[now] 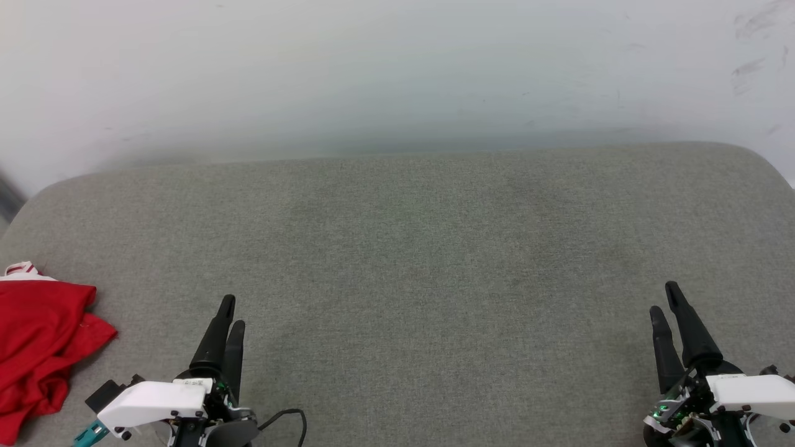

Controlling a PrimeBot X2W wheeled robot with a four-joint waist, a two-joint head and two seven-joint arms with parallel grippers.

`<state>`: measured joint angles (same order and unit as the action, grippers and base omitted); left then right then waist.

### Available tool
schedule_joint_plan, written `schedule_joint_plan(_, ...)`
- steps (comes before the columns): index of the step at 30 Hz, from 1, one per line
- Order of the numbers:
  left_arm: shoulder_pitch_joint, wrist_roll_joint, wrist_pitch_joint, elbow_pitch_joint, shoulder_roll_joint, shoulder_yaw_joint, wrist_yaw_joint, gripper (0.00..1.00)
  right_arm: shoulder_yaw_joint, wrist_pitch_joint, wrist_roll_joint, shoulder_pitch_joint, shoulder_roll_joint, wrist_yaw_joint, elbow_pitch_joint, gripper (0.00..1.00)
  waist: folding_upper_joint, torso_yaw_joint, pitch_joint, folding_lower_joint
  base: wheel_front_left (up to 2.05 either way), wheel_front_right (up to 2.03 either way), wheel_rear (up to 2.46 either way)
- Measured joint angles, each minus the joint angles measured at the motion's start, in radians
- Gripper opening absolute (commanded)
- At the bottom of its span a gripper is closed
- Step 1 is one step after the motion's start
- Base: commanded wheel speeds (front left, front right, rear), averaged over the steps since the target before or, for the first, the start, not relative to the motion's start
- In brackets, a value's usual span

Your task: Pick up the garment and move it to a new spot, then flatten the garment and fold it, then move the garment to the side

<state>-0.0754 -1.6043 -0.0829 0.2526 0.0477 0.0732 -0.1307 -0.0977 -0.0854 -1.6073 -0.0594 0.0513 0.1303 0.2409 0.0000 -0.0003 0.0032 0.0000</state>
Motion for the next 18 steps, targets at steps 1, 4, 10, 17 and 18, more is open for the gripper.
schedule_joint_plan(1, 0.000, 0.000, 0.005, -0.006, 0.000, -0.005, 0.000, 1.00, 0.003, 0.007, 0.004, 0.001, 0.000, 0.000, -0.007, 1.00, 0.0000, 0.000, 0.000, 0.0000, 0.00, 0.00, 0.00)
schedule_joint_plan(4, 0.000, 0.013, 0.020, -0.025, 0.001, -0.025, 0.000, 1.00, 0.013, 0.019, 0.018, 0.006, 0.001, 0.000, -0.021, 1.00, 0.0000, 0.000, 0.000, 0.0000, 0.00, 0.00, 0.00)
schedule_joint_plan(10, 0.000, 0.063, 0.050, -0.049, 0.008, -0.056, 0.000, 1.00, 0.030, 0.050, 0.063, 0.021, 0.005, 0.000, -0.050, 1.00, 0.0000, 0.000, -0.002, 0.0000, 0.00, 0.00, 0.00)
schedule_joint_plan(17, 0.000, 0.171, 0.079, -0.068, 0.008, -0.072, 0.000, 1.00, 0.048, 0.081, 0.183, 0.024, 0.023, 0.000, -0.078, 1.00, 0.0000, 0.000, -0.005, 0.0000, 0.00, 0.00, 0.00)
schedule_joint_plan(18, 0.000, 0.192, 0.083, -0.072, 0.008, -0.075, 0.000, 1.00, 0.049, 0.086, 0.213, 0.024, 0.027, 0.000, -0.080, 1.00, 0.0000, 0.000, -0.005, 0.0000, 0.00, 0.00, 0.00)
